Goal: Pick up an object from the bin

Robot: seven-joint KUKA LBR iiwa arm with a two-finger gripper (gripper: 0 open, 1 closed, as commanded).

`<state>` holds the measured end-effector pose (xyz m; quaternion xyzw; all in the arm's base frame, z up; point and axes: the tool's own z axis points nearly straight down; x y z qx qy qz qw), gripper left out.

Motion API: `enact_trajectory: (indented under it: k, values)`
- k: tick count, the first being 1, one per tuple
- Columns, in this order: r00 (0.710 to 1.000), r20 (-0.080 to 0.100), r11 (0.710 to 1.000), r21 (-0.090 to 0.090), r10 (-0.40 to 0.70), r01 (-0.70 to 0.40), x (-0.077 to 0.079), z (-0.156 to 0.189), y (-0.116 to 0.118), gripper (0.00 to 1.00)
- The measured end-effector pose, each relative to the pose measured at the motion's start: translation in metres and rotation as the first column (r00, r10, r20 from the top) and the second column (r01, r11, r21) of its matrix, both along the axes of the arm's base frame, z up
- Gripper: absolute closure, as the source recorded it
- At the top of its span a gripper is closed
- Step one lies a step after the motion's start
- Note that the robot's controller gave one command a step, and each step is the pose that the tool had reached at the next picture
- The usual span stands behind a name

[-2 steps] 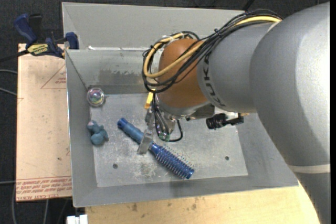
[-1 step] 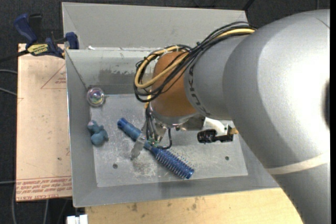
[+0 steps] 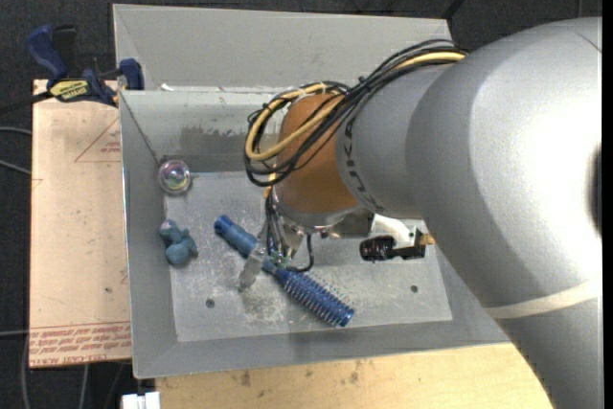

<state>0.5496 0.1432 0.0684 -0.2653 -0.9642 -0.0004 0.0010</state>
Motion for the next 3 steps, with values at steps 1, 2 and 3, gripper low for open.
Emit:
enact_trajectory:
  k: [1, 2, 3]
  values:
    - [1.0, 0.001, 1.0, 0.001, 0.0, 0.0, 0.0, 0.001, 0.0, 1.0]
    - [1.0, 0.007, 1.0, 0.0, 0.001, -0.001, 0.001, 0.058, 0.0, 1.0]
    - [1.0, 0.007, 1.0, 0.0, 0.003, -0.003, 0.003, 0.11, 0.0, 1.0]
